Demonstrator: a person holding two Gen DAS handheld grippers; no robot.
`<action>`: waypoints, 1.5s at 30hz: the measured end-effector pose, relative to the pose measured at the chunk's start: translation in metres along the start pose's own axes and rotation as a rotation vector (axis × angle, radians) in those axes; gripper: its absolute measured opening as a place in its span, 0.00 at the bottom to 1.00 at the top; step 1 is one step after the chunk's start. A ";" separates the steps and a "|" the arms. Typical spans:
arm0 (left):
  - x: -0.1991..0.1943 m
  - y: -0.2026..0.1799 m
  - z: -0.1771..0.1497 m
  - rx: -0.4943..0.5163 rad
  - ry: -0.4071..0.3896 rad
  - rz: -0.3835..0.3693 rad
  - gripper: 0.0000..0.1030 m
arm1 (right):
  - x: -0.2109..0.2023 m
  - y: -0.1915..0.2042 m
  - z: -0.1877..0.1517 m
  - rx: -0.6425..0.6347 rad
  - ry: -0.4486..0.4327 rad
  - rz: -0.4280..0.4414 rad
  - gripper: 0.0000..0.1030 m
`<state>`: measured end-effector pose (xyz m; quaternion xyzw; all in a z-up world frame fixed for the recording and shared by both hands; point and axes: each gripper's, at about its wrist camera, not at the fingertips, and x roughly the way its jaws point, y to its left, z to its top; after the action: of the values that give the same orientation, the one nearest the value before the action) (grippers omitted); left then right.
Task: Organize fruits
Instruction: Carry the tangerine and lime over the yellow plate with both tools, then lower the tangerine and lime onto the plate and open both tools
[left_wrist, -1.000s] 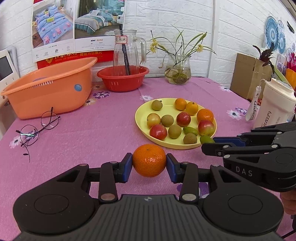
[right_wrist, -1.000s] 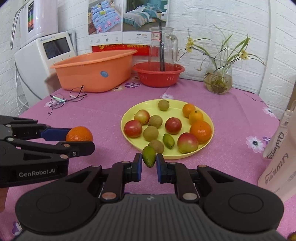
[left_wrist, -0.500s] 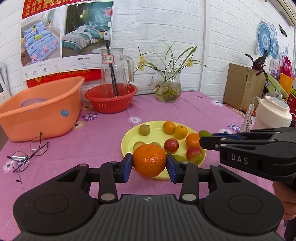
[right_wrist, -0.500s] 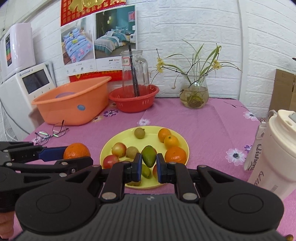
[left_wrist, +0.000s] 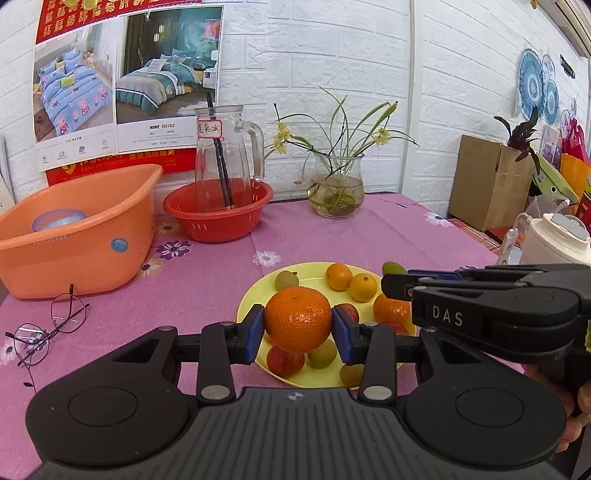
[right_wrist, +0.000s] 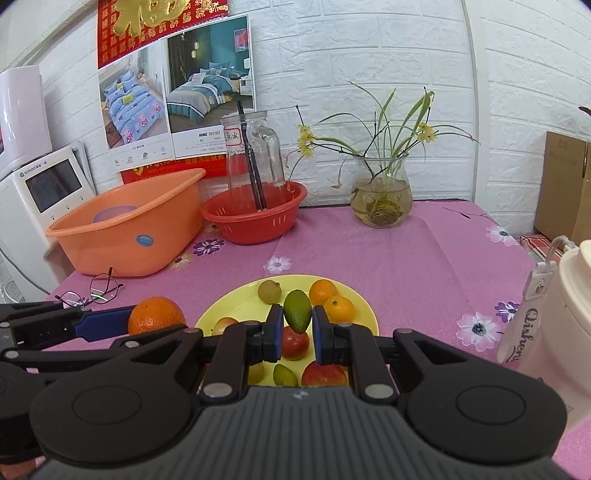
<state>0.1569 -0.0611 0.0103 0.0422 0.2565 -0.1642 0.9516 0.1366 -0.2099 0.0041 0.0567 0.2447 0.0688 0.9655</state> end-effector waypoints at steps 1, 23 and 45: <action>0.002 0.001 0.001 0.000 0.001 0.002 0.36 | 0.002 -0.001 0.000 0.003 0.003 0.000 0.61; 0.047 0.008 0.010 -0.011 0.041 0.010 0.36 | 0.037 -0.007 -0.001 -0.009 0.054 -0.026 0.61; 0.088 0.014 0.014 -0.046 0.094 -0.004 0.36 | 0.041 -0.011 -0.004 -0.005 0.051 -0.033 0.62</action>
<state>0.2398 -0.0754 -0.0219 0.0275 0.3045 -0.1579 0.9389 0.1720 -0.2140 -0.0199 0.0487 0.2700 0.0548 0.9601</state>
